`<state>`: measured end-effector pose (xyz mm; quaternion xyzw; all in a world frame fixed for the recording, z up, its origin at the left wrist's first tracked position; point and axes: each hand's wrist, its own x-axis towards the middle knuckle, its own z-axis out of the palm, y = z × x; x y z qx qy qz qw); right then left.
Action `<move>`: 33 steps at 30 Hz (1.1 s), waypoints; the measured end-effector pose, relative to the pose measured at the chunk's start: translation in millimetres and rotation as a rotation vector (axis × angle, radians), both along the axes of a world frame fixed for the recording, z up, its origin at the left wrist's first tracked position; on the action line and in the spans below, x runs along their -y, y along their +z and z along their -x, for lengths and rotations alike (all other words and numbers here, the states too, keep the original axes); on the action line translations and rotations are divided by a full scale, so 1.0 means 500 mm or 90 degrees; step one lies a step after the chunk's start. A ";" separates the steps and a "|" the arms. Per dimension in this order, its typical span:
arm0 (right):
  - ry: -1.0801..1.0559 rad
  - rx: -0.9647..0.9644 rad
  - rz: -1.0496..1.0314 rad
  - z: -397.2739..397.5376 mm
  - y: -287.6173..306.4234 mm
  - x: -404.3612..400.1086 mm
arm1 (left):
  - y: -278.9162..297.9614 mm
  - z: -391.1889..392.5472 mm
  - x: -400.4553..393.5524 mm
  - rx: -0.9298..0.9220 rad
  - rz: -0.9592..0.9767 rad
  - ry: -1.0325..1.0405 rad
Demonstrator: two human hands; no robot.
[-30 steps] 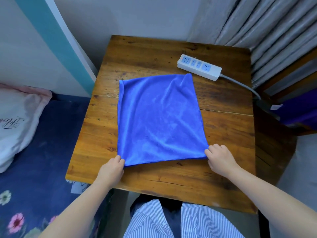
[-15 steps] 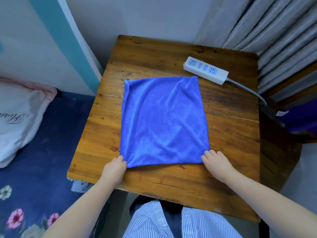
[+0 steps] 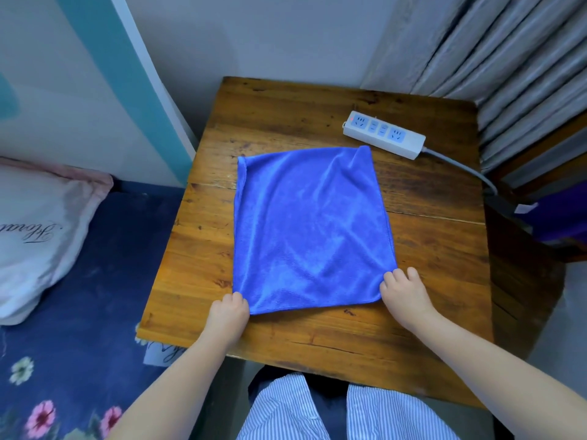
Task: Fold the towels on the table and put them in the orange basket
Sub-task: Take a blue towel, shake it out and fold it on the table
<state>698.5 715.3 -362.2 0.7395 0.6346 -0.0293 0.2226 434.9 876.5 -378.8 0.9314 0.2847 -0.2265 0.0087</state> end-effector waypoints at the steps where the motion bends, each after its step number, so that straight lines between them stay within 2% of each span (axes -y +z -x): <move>1: -0.003 0.004 -0.005 -0.004 0.007 0.000 | 0.009 -0.004 -0.004 -0.037 0.001 -0.012; 4: 0.000 0.029 -0.035 -0.018 0.036 -0.004 | 0.007 -0.004 -0.049 -0.133 0.013 0.040; 8: 0.016 0.077 -0.159 -0.057 0.116 -0.070 | 0.084 -0.035 -0.151 -0.030 0.007 0.114; 11: -0.020 0.083 -0.309 -0.107 0.209 -0.161 | 0.186 -0.095 -0.247 0.102 -0.082 0.135; 15: -0.202 0.084 -0.506 -0.162 0.367 -0.248 | 0.346 -0.176 -0.339 0.360 -0.168 0.212; 18: -0.308 0.033 -0.648 -0.195 0.460 -0.266 | 0.462 -0.218 -0.366 0.552 -0.191 0.245; 19: -0.296 0.028 -0.687 -0.196 0.475 -0.261 | 0.481 -0.222 -0.365 0.612 -0.177 0.238; 21: -0.185 0.049 -0.755 -0.187 0.494 -0.242 | 0.507 -0.215 -0.364 0.711 -0.147 0.212; 23: -0.063 0.040 -0.736 -0.170 0.487 -0.205 | 0.503 -0.189 -0.362 0.747 -0.126 0.122; 25: 0.023 -0.006 -0.638 -0.155 0.454 -0.166 | 0.468 -0.154 -0.355 0.696 -0.116 -0.022; 27: 0.082 -0.069 -0.502 -0.132 0.400 -0.127 | 0.412 -0.120 -0.342 0.566 -0.107 -0.156; 29: 0.089 -0.111 -0.321 -0.104 0.336 -0.092 | 0.357 -0.098 -0.321 0.327 -0.069 -0.226; 31: 0.035 -0.125 -0.074 -0.067 0.271 -0.065 | 0.298 -0.083 -0.296 0.066 -0.004 -0.230; 33: -0.020 -0.178 0.121 -0.026 0.205 -0.035 | 0.241 -0.075 -0.264 -0.129 0.065 -0.217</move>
